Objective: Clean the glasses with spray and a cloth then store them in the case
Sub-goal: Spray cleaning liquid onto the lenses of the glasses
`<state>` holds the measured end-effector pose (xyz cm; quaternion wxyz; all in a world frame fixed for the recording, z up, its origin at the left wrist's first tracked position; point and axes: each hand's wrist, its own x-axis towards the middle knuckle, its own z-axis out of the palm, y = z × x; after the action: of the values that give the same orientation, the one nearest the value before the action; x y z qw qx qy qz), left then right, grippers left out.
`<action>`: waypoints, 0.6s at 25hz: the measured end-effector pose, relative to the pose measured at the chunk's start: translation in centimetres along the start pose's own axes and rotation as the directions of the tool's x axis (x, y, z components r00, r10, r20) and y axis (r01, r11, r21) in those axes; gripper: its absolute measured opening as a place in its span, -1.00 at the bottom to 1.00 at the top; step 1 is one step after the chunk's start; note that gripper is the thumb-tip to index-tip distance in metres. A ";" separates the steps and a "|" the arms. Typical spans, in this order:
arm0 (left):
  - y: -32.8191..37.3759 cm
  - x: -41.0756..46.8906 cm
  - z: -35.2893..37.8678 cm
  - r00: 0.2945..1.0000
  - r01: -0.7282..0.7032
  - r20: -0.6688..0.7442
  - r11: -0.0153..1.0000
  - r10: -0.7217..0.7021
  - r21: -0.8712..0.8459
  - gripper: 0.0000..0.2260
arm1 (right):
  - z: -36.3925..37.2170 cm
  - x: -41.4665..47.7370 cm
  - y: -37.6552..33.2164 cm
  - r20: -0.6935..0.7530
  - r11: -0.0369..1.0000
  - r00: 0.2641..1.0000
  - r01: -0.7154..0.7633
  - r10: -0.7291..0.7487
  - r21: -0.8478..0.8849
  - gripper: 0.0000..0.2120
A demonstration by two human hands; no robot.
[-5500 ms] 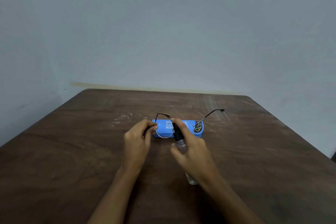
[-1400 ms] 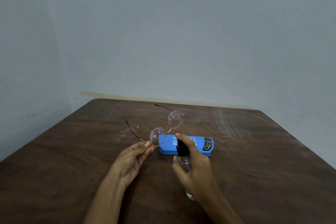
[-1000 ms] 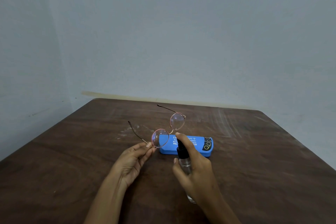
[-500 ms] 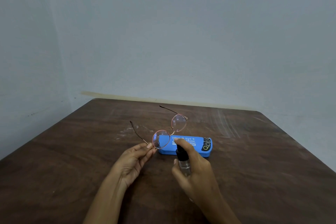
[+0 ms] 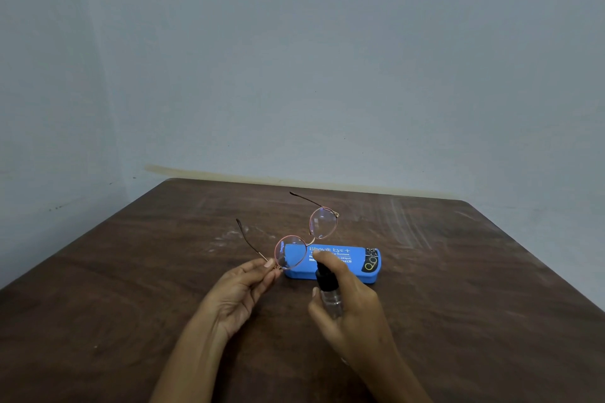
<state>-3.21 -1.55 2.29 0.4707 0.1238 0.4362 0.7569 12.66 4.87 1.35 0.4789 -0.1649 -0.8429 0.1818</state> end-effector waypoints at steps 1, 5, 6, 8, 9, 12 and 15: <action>0.0 0.0 0.0 1.000 0.001 -0.001 1.000 -0.001 -0.003 -0.85 | 0.0 0.0 0.0 -0.004 1.000 1.000 -0.005 0.005 -0.002 -0.46; 0.0 0.0 0.1 1.000 0.009 -0.005 1.000 -0.009 -0.005 -0.84 | -0.2 0.0 -0.1 0.003 0.999 0.999 0.038 -0.038 -0.035 -0.39; 0.0 0.0 0.1 1.000 0.010 -0.004 1.000 -0.010 0.000 -0.84 | -0.2 0.1 -0.1 0.012 0.998 0.999 0.046 -0.045 -0.043 -0.39; 0.0 0.0 0.1 1.000 0.012 0.001 1.000 -0.012 0.006 -0.83 | -0.1 0.1 0.0 0.019 0.998 0.999 0.038 -0.037 -0.040 -0.43; 0.0 0.0 0.1 1.000 0.012 0.004 1.000 -0.012 0.006 -0.83 | -0.1 0.0 0.1 0.023 0.999 0.999 0.028 -0.027 -0.030 -0.45; -0.1 -0.1 0.0 1.000 0.007 0.007 1.000 -0.007 0.005 -0.84 | -0.1 -0.1 0.2 0.034 1.000 0.999 0.004 -0.003 -0.014 -0.47; 0.0 -0.1 0.0 1.000 0.012 0.008 1.000 -0.012 0.004 -0.85 | -0.2 -0.1 0.1 0.030 1.000 0.999 -0.014 0.014 -0.004 -0.44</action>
<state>-3.16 -1.61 2.27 0.4766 0.1251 0.4364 0.7529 12.86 4.90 1.31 0.4645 -0.1687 -0.8492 0.1861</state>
